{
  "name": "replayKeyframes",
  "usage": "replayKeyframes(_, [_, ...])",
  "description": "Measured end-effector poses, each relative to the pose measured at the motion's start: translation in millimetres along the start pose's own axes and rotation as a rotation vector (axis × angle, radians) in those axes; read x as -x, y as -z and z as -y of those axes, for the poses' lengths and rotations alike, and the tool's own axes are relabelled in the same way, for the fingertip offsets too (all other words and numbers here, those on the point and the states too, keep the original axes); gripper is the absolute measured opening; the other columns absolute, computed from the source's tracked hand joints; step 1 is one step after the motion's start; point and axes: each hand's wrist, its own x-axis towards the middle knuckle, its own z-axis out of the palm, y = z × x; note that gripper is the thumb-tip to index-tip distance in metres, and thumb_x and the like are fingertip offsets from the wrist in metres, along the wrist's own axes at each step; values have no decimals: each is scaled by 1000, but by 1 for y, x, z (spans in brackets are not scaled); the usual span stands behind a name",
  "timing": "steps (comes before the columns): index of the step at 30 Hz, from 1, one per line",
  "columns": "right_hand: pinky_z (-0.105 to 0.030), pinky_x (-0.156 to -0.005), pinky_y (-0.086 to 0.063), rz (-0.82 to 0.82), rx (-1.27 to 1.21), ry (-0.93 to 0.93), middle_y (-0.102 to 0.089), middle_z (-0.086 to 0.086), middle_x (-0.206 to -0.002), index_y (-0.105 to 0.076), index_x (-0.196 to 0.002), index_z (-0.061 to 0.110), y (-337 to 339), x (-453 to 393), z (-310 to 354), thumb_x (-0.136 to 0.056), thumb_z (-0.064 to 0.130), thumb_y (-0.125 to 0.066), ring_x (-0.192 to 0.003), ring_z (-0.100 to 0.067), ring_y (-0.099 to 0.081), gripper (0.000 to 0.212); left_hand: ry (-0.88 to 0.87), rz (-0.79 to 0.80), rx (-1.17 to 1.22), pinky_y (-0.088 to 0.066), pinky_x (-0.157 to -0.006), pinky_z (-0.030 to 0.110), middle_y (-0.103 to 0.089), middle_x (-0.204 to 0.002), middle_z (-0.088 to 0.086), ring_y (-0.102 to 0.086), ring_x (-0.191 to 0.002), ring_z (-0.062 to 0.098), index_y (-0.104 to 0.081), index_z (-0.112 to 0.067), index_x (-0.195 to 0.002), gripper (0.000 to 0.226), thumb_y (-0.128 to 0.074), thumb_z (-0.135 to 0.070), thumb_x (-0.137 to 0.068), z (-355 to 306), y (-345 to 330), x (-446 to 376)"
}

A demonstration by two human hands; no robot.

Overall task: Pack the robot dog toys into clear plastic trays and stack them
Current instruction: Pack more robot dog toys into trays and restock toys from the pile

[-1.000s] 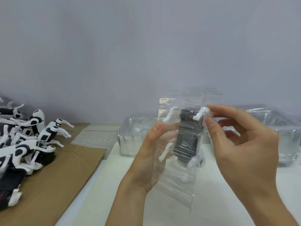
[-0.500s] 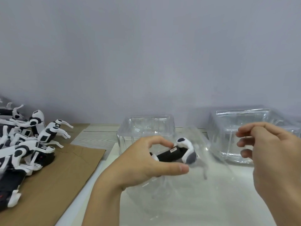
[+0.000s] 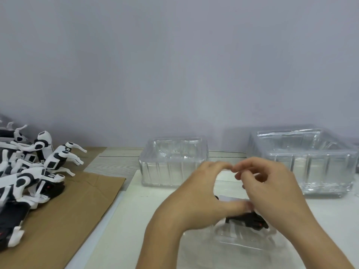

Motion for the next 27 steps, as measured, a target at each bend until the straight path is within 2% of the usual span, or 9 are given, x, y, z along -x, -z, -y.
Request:
replayKeyframes(3, [-8, -48, -41, 47, 72, -16, -69, 13, -70, -72, -71, 31, -1, 0, -5, -88, 9, -57, -60, -2, -63, 31, 36, -296, -7, -43, -85, 12, -57, -116, -21, -53, -106, -7, -57, -42, -121, 37, -69, -50, -86, 12, 9, -5])
replayKeyframes(5, [-7, -49, -41, 53, 96, -15, -68, 19, -69, -72, -71, 31, -2, 0, -6, -88, 10, -58, -61, 0, -62, 31, 167, -468, -15, -53, -78, 24, -63, -98, -13, -61, -90, 3, -63, -34, -104, 19, -66, -46, -89, 20, 17, -4])
replayKeyframes(7, [-6, -52, -42, 57, 122, -8, -67, 25, -71, -72, -71, 33, -3, 0, -6, -87, 11, -58, -65, 1, -62, 31, 364, -499, -46, -53, -70, 32, -64, -89, -7, -63, -80, 12, -63, -28, -93, 18, -62, -46, -90, 30, 24, -2])
replayKeyframes(11, [-8, -53, -43, 43, 130, -5, -66, 26, -71, -71, -70, 33, -4, 0, -7, -87, 11, -59, -67, 1, -61, 30, 602, -221, -19, -50, -57, 24, -69, -82, 1, -69, -62, 14, -61, -14, -91, 33, -55, -47, -95, 39, 27, 5])
replayKeyframes(13, [-12, -50, -44, 34, 142, 2, -67, 23, -70, -71, -70, 33, -4, 1, -6, -87, 12, -58, -67, 1, -61, 30, 591, -157, 62, -47, -45, 20, -70, -72, 5, -65, -46, 15, -58, -8, -89, 32, -49, -37, -99, 36, 22, 4])
replayKeyframes(16, [-13, -52, -43, -8, 152, 25, -67, 21, -69, -70, -70, 34, -5, 1, -4, -87, 13, -57, -68, 1, -61, 30, 520, -112, 157, -46, -42, 19, -69, -59, 4, -65, -44, 18, -53, -8, -88, 26, -46, -29, -101, 30, 17, 2])
replayKeyframes(19, [-10, -52, -44, -38, 118, 61, -66, 24, -71, -69, -70, 34, -6, 2, 0, -86, 11, -57, -65, 0, -62, 31, 409, 27, 288, -51, -49, 23, -73, -69, 6, -73, -58, 25, -57, -5, -95, 26, -43, -26, -102, 24, 11, 3])
replayKeyframes(24, [-7, -56, -44, -5, 83, 136, -67, 21, -69, -69, -72, 33, -11, 4, 6, -87, 6, -57, -65, -1, -63, 34, 232, 342, 422, -59, -75, 28, -71, -120, 4, -75, -91, 26, -66, -9, -123, 35, -38, -22, -106, 16, 4, 2])
replayKeyframes(27, [-10, -52, -46, 40, 82, 148, -67, 20, -70, -70, -73, 33, -14, 6, 6, -87, 5, -57, -62, -2, -64, 34, 175, 324, 363, -56, -90, 32, -71, -122, 0, -71, -105, 19, -68, -12, -122, 36, -38, -24, -106, 13, 2, 0])
